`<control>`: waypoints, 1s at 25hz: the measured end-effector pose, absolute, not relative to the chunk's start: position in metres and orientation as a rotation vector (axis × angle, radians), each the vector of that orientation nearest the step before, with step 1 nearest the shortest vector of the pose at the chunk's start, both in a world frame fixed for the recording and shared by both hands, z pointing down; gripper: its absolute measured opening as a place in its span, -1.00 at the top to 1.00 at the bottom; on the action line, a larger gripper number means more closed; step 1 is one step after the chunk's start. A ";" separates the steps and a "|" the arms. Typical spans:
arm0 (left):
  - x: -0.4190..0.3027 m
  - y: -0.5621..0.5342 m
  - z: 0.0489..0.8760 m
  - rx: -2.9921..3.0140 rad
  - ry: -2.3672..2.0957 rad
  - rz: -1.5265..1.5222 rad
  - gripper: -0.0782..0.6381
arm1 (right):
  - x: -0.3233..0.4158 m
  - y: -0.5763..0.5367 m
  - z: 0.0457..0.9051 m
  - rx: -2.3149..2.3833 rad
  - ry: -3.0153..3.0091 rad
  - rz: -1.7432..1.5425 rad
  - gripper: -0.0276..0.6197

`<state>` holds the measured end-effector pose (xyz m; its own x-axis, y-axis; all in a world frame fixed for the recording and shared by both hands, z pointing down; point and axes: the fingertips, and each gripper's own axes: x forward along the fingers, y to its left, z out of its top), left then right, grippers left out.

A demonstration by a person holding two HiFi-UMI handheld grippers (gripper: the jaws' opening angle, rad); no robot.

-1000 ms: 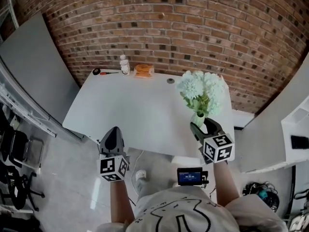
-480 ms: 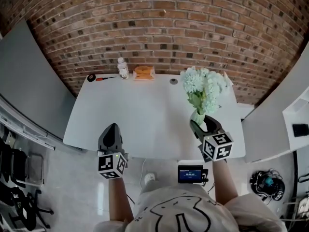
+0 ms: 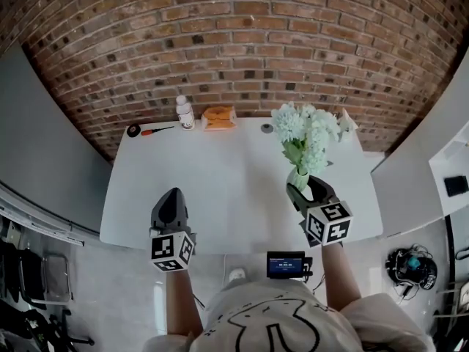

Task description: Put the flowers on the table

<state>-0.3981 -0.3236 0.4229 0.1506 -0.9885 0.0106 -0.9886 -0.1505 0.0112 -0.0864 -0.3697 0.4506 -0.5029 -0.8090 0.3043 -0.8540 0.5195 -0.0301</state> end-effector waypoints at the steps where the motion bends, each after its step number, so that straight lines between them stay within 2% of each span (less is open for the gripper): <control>1: -0.402 -0.328 0.423 2.377 -2.028 0.004 0.75 | -0.091 -0.372 0.451 1.411 -2.505 0.261 0.19; 11: -0.438 -0.357 0.434 2.411 -1.974 0.022 0.75 | -0.121 -0.393 0.459 1.467 -2.482 0.244 0.19; 25: -0.449 -0.354 0.470 2.379 -2.014 -0.014 0.75 | -0.136 -0.410 0.502 1.415 -2.520 0.198 0.19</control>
